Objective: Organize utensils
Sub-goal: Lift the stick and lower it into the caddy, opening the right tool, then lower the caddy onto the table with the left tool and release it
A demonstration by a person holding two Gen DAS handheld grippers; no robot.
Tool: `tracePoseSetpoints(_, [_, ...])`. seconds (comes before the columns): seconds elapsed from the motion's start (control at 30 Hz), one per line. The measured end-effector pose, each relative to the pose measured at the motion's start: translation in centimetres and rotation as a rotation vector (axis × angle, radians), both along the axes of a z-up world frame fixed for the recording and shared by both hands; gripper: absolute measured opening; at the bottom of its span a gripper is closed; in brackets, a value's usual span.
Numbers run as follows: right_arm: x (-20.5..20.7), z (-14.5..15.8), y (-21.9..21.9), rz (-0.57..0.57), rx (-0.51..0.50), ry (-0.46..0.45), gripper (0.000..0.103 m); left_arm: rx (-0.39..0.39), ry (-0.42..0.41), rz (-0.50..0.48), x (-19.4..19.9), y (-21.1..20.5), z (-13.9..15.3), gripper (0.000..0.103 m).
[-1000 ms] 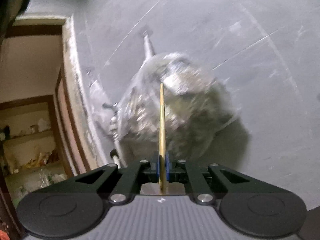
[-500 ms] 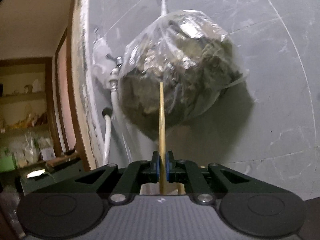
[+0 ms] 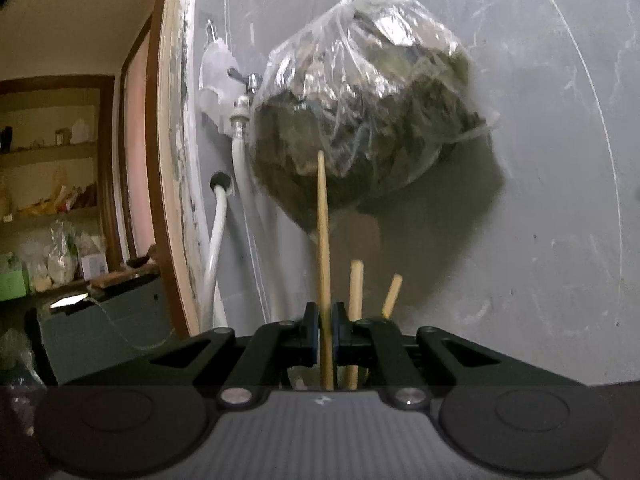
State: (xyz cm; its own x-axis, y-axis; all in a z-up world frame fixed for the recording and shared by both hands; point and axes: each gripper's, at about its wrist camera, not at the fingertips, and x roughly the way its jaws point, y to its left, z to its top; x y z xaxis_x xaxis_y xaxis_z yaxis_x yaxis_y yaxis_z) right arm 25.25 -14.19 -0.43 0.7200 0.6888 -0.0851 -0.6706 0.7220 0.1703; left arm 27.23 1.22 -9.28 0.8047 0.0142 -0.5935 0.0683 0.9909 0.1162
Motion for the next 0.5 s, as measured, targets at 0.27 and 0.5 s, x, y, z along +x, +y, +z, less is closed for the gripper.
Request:
tracePoseSetpoints(0.27, [-0.1,0.2,-1.1,0.013,-0.035,0.04,0.056,0.002,-0.004,0.011,-0.1,-0.2,0.0,0.078])
tracePoseSetpoints(0.5, [-0.7,2.3,-2.6,0.011,-0.029,0.026,0.076,-0.002,-0.012,0.026,-0.4,-0.3,-0.1,0.078])
